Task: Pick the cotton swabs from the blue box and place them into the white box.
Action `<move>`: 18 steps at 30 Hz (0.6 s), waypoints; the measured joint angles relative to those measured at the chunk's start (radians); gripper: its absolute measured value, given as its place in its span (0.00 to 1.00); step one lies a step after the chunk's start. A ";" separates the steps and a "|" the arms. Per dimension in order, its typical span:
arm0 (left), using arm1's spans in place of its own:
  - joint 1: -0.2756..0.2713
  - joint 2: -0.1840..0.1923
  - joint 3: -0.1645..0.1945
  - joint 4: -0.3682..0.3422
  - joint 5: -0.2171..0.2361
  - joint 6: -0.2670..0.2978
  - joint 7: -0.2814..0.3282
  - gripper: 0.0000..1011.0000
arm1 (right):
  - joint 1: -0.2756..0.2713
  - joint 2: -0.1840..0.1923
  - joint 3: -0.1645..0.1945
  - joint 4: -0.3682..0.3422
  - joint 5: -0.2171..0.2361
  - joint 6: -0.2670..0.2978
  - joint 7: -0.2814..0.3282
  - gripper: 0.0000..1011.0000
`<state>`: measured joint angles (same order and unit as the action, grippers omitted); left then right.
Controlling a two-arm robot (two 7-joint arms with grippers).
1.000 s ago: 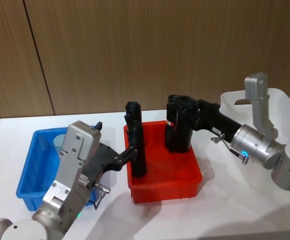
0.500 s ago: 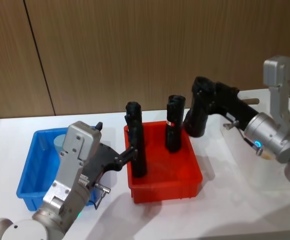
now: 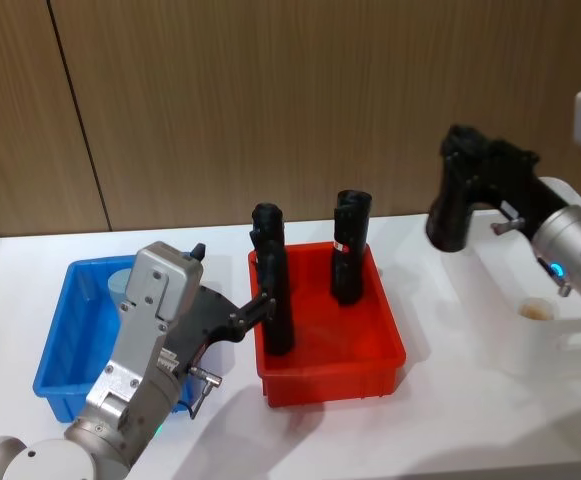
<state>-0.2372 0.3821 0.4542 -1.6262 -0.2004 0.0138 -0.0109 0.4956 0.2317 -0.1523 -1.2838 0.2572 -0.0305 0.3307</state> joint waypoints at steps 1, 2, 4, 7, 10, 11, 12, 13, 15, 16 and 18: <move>0.000 0.000 0.000 0.000 0.000 0.000 0.000 0.99 | -0.004 0.005 0.005 -0.009 -0.005 0.009 -0.018 0.35; 0.000 0.000 0.000 0.000 0.000 0.000 0.000 0.99 | -0.005 0.008 0.008 -0.014 -0.009 0.014 -0.029 0.35; 0.000 0.000 0.000 0.000 0.000 0.000 0.000 0.99 | -0.009 0.015 0.016 -0.023 -0.016 0.024 -0.050 0.35; 0.000 0.000 0.000 0.000 0.000 0.000 0.000 0.99 | -0.011 0.022 0.024 -0.029 -0.024 0.035 -0.073 0.35; 0.000 0.000 0.000 0.000 0.000 0.000 0.000 0.99 | -0.012 0.037 0.041 -0.031 -0.035 0.056 -0.112 0.35; 0.000 0.000 0.000 0.000 0.000 0.000 0.000 0.99 | -0.012 0.039 0.044 -0.031 -0.036 0.060 -0.118 0.35; 0.000 0.000 0.000 0.000 0.000 0.000 0.000 0.99 | -0.012 0.042 0.047 -0.030 -0.037 0.062 -0.121 0.35; 0.000 0.000 0.000 0.000 0.000 0.000 0.000 0.99 | -0.011 0.045 0.051 -0.027 -0.040 0.068 -0.130 0.35; 0.000 0.000 0.000 0.000 0.000 0.000 0.000 0.99 | -0.008 0.052 0.061 -0.017 -0.042 0.079 -0.144 0.35; 0.000 0.000 0.000 0.000 0.000 0.000 0.000 0.99 | -0.006 0.054 0.064 -0.013 -0.043 0.084 -0.149 0.35; 0.000 0.000 0.000 0.000 0.000 0.000 0.000 0.99 | -0.001 0.060 0.072 0.000 -0.044 0.097 -0.162 0.35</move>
<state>-0.2371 0.3821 0.4542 -1.6262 -0.2004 0.0138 -0.0109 0.4942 0.2918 -0.0805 -1.2834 0.2135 0.0662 0.1688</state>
